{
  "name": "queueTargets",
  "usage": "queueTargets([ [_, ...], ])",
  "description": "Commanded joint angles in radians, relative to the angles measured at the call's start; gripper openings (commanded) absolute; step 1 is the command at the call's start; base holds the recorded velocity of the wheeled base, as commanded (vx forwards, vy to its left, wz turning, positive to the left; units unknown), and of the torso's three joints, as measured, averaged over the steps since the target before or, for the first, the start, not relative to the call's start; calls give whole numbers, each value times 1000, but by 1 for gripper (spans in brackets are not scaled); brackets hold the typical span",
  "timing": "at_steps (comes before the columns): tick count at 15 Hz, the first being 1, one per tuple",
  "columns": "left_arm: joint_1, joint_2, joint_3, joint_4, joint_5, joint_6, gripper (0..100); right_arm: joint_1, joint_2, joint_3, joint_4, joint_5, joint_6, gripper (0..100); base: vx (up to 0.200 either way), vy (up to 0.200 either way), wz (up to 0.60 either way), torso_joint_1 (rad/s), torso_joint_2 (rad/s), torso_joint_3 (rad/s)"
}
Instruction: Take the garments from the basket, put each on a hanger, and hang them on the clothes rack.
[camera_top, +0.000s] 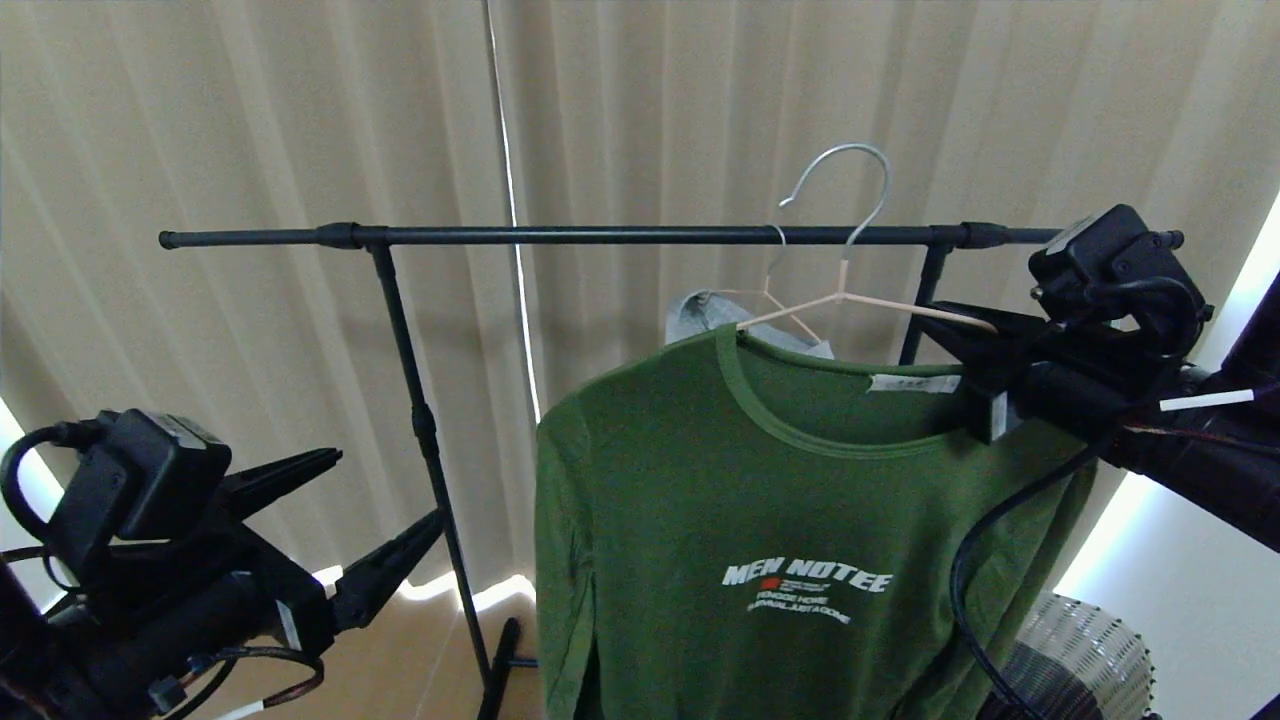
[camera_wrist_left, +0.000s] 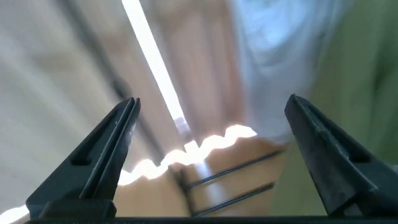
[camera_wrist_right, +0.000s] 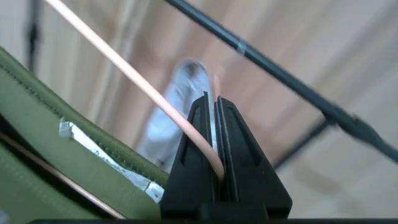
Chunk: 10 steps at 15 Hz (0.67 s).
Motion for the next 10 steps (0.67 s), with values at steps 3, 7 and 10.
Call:
queueTargets([
  [3, 32, -70, -8, 3, -17, -8, 100, -95, -51, 14, 126, -20, 0, 0, 0, 0, 0, 0, 0, 0],
  [7, 72, -88, 6, 1, -20, -14, 100, -194, -171, 51, 328, -47, 1, 0, 0, 0, 0, 0, 0, 0],
  [10, 71, -81, 7, 1, -20, -10, 100, -287, -218, 103, 350, -47, 1, 0, 0, 0, 0, 0, 0, 0],
])
